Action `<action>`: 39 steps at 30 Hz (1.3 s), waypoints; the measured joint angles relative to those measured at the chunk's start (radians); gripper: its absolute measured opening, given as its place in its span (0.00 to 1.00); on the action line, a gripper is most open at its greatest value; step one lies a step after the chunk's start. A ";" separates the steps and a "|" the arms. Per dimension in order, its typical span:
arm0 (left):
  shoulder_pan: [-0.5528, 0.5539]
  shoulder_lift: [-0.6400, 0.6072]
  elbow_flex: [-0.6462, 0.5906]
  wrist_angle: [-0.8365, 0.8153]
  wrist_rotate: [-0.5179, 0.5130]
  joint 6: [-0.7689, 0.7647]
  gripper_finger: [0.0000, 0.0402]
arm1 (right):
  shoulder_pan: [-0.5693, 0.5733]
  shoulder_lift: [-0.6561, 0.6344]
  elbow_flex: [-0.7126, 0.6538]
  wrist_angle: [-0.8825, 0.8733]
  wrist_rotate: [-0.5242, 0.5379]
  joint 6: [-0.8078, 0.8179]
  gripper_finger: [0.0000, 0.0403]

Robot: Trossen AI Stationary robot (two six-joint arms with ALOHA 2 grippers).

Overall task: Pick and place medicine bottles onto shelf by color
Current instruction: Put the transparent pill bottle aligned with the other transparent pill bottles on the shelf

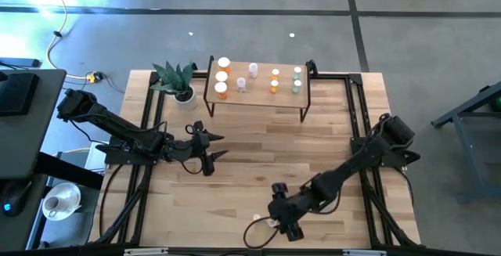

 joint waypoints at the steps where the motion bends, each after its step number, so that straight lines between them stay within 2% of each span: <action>1: 0.000 0.000 0.000 0.000 0.000 -0.005 0.60 | 0.007 0.014 0.000 0.014 0.003 0.000 0.64; 13: 0.000 0.000 0.000 0.003 -0.003 -0.038 0.60 | 0.044 0.113 0.000 0.080 0.071 0.000 0.64; 32: 0.001 0.000 0.000 0.002 -0.003 -0.058 0.60 | 0.044 0.149 0.000 0.068 0.107 -0.010 0.63; 35: 0.001 0.000 0.000 0.002 -0.003 -0.058 0.60 | 0.044 0.149 0.000 0.062 0.103 -0.007 0.59; 39: 0.001 0.000 0.000 0.002 -0.003 -0.058 0.60 | 0.044 0.149 0.000 0.060 0.095 0.004 0.48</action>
